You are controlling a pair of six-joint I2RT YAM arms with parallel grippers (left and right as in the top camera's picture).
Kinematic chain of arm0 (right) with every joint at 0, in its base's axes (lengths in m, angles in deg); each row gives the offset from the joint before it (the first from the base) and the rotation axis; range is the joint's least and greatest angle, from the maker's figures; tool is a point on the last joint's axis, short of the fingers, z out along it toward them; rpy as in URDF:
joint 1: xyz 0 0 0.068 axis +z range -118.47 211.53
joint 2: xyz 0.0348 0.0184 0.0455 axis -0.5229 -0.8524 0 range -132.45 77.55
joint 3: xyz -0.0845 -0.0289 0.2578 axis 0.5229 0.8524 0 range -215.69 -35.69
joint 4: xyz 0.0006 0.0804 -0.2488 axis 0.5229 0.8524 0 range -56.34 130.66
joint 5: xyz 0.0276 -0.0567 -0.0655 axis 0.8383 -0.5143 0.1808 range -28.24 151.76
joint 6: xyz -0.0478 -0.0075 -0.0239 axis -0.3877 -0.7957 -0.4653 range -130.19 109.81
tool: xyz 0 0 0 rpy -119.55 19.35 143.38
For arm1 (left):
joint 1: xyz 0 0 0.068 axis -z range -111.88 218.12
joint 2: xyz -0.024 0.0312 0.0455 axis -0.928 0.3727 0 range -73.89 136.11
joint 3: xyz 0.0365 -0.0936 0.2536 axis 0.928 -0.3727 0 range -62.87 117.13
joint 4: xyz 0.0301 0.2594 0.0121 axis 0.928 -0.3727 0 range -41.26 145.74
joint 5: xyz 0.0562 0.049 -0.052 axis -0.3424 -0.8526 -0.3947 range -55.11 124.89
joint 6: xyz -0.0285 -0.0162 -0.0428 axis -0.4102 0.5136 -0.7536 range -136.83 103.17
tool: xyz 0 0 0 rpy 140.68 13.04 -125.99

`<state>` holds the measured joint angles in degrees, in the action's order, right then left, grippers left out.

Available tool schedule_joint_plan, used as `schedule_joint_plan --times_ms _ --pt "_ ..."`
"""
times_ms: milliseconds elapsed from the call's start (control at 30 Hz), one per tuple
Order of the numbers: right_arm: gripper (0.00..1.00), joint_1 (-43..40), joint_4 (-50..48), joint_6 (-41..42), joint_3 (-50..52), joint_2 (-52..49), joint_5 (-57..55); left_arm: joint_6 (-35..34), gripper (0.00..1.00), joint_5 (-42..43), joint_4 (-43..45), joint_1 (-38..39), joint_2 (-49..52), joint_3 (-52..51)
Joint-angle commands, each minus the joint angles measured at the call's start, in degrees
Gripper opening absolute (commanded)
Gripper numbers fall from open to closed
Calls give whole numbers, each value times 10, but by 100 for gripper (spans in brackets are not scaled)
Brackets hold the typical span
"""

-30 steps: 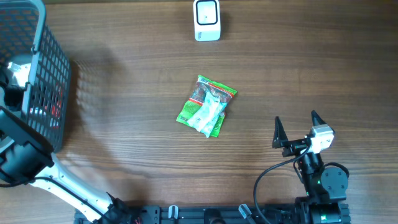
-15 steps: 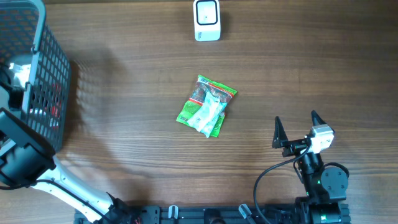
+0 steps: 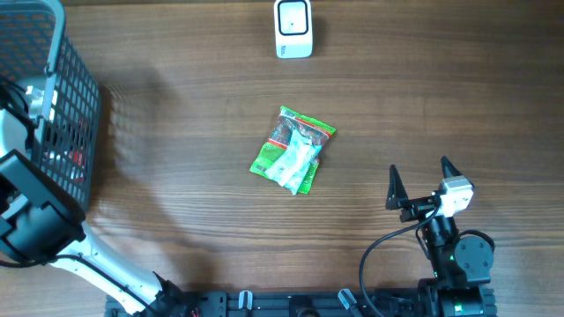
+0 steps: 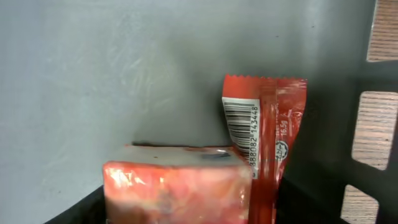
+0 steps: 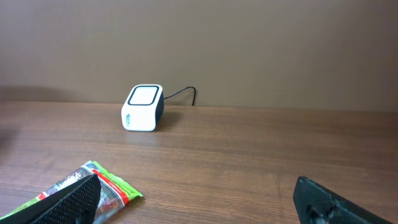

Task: Scan the item barcode
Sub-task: 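Reach the left gripper back into the basket and grasp the red box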

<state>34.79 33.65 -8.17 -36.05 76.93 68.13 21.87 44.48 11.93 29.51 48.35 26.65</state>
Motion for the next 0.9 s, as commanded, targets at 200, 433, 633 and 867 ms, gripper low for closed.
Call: schedule_joint_plan --times_ms 200,433,633,867 --pt "100 -2 -3 -5 1 4 -3 -81 57 -18 -36 10 27 13" --pt "100 -2 -3 -5 1 4 -3 -109 60 -22 -20 10 -136 88" --pt "100 -2 -3 -5 1 4 -3 -171 61 -52 45 10 -306 90" --pt "100 -2 -3 -5 1 4 -3 -185 100 -52 -22 9 -259 90"
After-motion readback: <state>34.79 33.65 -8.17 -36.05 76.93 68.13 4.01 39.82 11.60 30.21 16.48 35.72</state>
